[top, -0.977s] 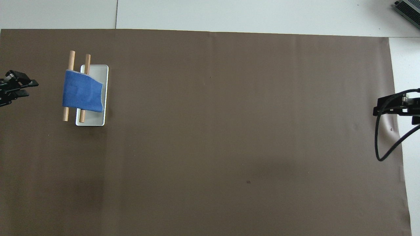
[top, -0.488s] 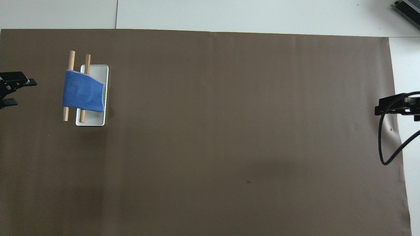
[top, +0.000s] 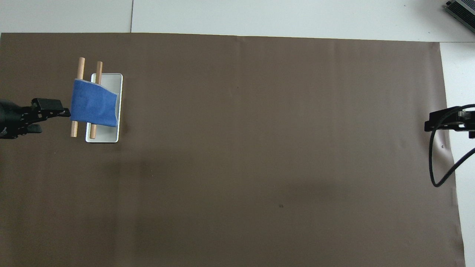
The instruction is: Right arm passes towel to left arm to hang
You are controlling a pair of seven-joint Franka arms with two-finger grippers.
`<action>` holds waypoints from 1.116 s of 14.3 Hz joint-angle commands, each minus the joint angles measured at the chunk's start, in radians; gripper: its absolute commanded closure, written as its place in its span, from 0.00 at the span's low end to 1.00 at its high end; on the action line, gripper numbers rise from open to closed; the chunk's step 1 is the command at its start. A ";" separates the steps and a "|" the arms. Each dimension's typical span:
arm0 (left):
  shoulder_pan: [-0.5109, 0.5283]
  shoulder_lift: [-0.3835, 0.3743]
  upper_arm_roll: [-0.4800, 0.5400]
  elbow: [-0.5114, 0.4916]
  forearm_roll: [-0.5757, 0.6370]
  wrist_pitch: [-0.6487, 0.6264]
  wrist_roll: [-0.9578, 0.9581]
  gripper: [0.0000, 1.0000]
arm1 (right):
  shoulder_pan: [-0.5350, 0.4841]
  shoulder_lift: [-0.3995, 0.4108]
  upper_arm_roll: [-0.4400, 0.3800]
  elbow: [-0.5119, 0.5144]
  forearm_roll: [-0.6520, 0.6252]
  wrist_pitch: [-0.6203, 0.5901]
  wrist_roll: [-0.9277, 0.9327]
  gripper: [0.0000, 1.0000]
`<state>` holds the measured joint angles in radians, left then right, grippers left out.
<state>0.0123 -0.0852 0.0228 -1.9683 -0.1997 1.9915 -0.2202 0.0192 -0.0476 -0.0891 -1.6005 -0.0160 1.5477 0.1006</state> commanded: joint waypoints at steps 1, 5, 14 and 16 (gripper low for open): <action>-0.048 -0.028 0.013 -0.011 0.072 -0.069 -0.004 0.00 | -0.019 -0.018 0.023 -0.024 0.007 -0.001 -0.016 0.00; -0.123 -0.030 0.011 0.005 0.241 -0.109 0.019 0.00 | -0.019 -0.018 0.023 -0.022 0.007 -0.001 -0.016 0.00; -0.100 0.123 0.020 0.391 0.157 -0.324 0.148 0.00 | -0.025 -0.015 0.020 -0.021 -0.004 0.002 0.001 0.00; -0.100 0.136 0.022 0.448 0.155 -0.367 0.148 0.00 | -0.027 -0.015 0.018 -0.019 -0.004 0.003 -0.009 0.00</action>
<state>-0.0945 0.0001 0.0406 -1.6256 -0.0252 1.6973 -0.0895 0.0096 -0.0476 -0.0806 -1.6021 -0.0185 1.5477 0.1008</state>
